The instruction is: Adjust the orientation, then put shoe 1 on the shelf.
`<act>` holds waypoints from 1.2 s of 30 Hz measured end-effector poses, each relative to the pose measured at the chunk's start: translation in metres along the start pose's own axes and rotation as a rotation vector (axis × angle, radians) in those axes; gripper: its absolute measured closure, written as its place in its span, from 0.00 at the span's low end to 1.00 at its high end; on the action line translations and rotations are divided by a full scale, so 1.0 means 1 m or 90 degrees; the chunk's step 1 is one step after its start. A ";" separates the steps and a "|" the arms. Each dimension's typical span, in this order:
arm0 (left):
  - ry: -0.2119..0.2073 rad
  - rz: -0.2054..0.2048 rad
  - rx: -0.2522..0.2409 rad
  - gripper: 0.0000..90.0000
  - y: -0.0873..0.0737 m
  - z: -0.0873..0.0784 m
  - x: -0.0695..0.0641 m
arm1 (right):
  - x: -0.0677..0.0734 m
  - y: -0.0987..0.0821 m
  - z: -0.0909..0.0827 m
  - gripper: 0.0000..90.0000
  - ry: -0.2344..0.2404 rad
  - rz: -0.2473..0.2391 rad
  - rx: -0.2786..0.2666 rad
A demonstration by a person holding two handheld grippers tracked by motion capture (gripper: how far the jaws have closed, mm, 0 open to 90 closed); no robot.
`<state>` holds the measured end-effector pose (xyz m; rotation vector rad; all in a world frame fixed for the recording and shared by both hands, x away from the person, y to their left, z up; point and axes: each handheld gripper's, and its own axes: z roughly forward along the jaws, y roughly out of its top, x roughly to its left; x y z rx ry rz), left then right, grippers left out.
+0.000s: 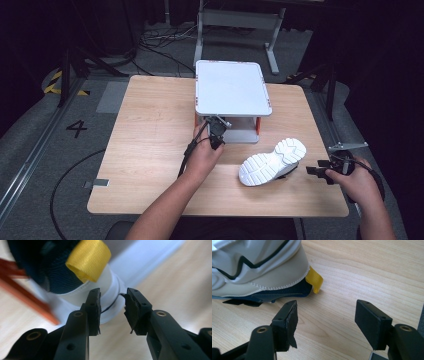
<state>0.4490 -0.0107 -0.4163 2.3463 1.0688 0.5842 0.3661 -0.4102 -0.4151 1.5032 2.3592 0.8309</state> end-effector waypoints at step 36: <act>-0.038 -0.058 0.061 0.38 -0.030 -0.095 0.054 | 0.012 0.015 -0.029 0.40 0.006 -0.022 -0.062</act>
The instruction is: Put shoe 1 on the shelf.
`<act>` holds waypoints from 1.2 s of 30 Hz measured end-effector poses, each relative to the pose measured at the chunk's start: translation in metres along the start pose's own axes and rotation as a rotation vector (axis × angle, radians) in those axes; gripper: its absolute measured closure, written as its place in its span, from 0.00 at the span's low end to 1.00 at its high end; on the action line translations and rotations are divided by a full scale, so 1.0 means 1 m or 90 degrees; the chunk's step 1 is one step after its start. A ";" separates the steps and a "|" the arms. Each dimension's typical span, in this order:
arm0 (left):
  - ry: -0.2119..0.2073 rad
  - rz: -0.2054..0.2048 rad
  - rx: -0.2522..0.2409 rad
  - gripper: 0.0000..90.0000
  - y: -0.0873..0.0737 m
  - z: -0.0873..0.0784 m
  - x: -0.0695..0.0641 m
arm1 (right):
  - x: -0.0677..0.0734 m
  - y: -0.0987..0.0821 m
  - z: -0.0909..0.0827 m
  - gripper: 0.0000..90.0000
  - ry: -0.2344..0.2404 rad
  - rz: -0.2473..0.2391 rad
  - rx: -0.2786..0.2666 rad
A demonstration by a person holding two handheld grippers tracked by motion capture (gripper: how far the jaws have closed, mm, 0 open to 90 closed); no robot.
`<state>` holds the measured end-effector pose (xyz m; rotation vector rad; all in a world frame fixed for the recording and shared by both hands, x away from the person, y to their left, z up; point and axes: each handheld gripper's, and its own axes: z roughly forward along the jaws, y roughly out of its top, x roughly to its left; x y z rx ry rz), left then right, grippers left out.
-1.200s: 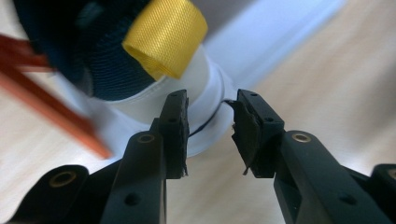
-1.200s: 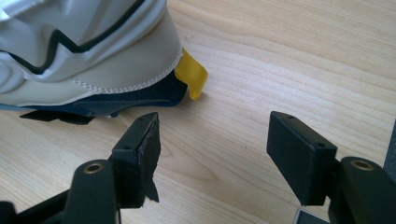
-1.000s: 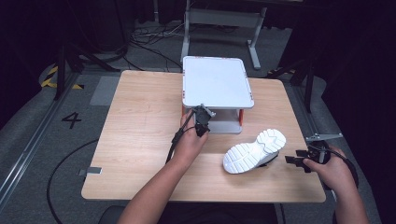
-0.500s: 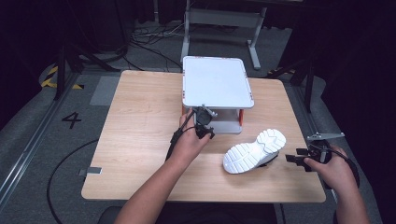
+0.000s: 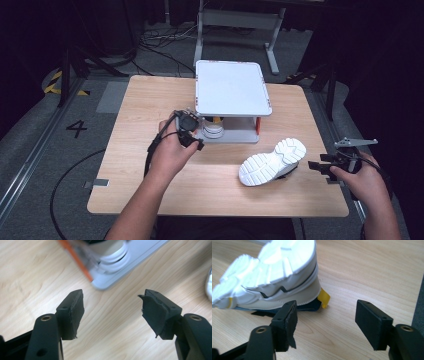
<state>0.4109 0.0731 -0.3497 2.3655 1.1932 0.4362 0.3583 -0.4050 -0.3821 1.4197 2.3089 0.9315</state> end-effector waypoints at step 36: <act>0.045 -0.078 0.071 0.41 -0.077 -0.020 0.062 | 0.080 0.066 0.048 0.87 0.097 -0.237 0.040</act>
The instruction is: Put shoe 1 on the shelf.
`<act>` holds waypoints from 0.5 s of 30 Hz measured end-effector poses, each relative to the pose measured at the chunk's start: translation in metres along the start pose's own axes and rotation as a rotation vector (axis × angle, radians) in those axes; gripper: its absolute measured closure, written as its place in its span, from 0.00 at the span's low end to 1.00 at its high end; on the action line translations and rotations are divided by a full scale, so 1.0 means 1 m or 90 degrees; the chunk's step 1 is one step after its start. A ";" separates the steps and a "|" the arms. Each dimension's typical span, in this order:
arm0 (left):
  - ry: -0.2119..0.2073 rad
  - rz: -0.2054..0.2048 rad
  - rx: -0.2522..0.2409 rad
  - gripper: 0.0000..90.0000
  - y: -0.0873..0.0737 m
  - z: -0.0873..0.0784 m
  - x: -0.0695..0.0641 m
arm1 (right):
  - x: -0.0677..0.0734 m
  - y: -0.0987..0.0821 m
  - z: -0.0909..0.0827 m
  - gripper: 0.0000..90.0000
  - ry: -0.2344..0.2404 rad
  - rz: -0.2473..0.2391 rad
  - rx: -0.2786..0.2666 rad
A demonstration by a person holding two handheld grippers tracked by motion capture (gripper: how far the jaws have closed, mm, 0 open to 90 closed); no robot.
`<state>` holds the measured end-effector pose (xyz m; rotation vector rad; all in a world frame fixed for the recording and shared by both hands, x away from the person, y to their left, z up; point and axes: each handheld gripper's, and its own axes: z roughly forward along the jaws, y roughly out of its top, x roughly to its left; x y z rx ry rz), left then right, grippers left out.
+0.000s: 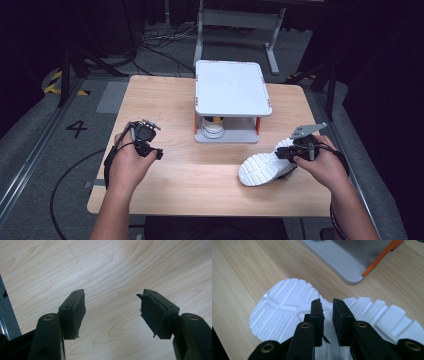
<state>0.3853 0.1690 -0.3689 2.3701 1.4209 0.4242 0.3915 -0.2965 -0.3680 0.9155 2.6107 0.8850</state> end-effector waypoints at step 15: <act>-0.010 0.010 0.005 0.41 -0.001 0.002 -0.001 | 0.011 0.008 0.019 0.92 0.006 -0.031 0.064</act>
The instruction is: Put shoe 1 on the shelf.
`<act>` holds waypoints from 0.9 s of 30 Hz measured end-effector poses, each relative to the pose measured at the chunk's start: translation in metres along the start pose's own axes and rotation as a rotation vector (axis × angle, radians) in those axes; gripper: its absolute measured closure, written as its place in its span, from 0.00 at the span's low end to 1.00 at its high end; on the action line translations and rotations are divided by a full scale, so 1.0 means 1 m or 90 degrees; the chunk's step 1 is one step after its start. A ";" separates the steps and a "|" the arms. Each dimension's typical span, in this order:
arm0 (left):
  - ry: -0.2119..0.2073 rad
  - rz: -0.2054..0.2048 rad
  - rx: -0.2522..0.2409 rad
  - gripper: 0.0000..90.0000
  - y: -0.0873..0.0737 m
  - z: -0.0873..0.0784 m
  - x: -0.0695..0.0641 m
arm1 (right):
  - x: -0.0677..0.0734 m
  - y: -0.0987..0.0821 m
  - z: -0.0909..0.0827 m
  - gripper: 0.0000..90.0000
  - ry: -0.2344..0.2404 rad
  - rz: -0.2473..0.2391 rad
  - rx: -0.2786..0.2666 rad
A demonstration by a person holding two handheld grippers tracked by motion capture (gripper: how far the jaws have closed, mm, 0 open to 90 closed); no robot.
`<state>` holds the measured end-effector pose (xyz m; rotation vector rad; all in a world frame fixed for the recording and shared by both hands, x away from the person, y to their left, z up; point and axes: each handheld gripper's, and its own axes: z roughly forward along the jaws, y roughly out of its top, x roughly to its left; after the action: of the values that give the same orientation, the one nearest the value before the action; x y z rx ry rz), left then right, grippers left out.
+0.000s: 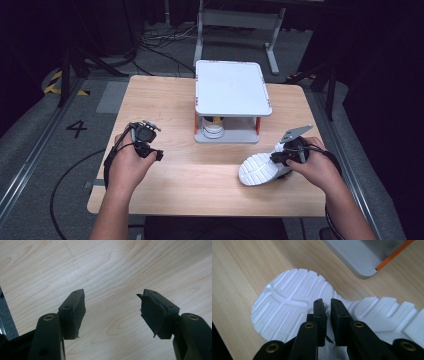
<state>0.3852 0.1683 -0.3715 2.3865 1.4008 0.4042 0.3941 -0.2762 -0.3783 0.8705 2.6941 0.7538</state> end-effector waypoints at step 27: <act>-0.006 -0.001 -0.004 0.41 0.003 0.002 0.005 | -0.029 0.055 0.044 0.52 -0.084 0.004 -0.097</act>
<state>0.3909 0.1712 -0.3716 2.3794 1.3958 0.3946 0.4588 -0.2371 -0.3850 0.8600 2.4836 0.8589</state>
